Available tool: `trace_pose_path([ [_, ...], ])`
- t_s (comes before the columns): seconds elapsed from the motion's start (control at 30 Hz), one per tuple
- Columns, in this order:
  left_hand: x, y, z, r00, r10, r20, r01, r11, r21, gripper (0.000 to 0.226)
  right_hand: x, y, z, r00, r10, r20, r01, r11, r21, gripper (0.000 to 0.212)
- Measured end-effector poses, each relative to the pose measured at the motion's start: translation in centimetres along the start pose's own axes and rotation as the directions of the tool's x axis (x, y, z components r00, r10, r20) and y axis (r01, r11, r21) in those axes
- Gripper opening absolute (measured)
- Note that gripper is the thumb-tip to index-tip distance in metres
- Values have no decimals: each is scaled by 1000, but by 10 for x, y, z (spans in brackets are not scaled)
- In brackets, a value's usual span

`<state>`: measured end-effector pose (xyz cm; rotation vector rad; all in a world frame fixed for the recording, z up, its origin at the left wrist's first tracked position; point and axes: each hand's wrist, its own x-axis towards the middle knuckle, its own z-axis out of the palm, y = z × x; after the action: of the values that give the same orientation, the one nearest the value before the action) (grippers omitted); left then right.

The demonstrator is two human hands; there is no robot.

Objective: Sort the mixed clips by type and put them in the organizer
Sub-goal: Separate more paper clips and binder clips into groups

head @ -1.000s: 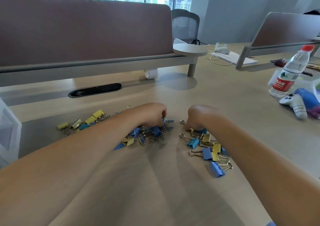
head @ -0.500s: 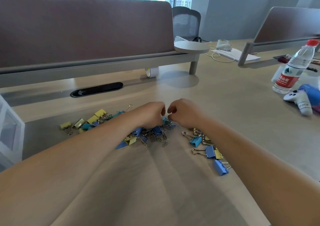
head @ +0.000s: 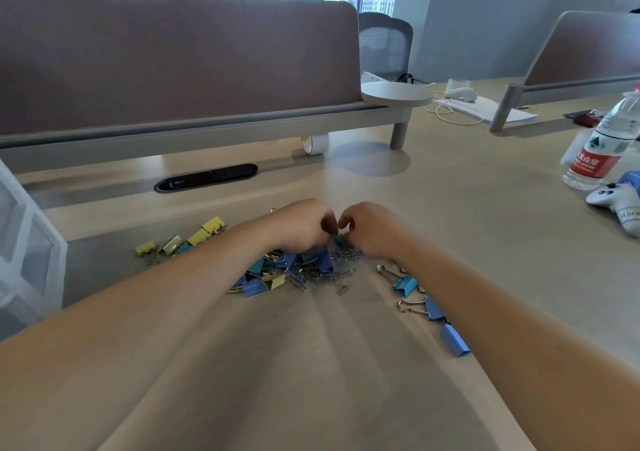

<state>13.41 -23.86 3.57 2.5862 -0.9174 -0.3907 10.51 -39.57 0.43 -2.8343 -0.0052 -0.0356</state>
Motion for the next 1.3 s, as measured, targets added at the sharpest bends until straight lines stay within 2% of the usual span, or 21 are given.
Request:
trace_pose_path([
  [0.27,-8,-12,-18,995,-8,-100,-10,984,-178,10,2,-8,-1,1000,-11,-6,11,1000,14,14],
  [0.47,-8,5,-11,993,-28,-118,-5,963,-270,13,-9,6,-23,995,42,-88,-30,992,125,7],
  [0.63,-3,39,16,997,36,-64,-45,986,-159,15,-41,33,-39,995,84,-45,-82,995,51,3],
  [0.7,-3,53,26,998,57,-40,-62,990,-128,14,-54,43,-43,995,98,-20,-97,995,33,7],
  [0.9,-7,74,40,997,77,28,-71,981,-178,7,-76,58,-45,993,115,1,-115,992,-60,5],
  [1.0,-17,75,33,995,97,-30,-100,983,-152,9,-81,59,-47,992,125,-17,-126,990,-62,4],
  [1.13,-33,58,11,993,54,-105,-67,990,-124,9,-79,49,-41,989,130,-64,-131,991,-7,11],
  [1.23,-43,37,-1,989,8,-150,-15,999,-40,10,-77,32,-33,996,78,-47,-76,996,41,16],
  [1.3,-48,22,-6,985,-21,-170,18,1000,-22,9,-74,17,-27,999,26,-33,-24,998,64,10],
])
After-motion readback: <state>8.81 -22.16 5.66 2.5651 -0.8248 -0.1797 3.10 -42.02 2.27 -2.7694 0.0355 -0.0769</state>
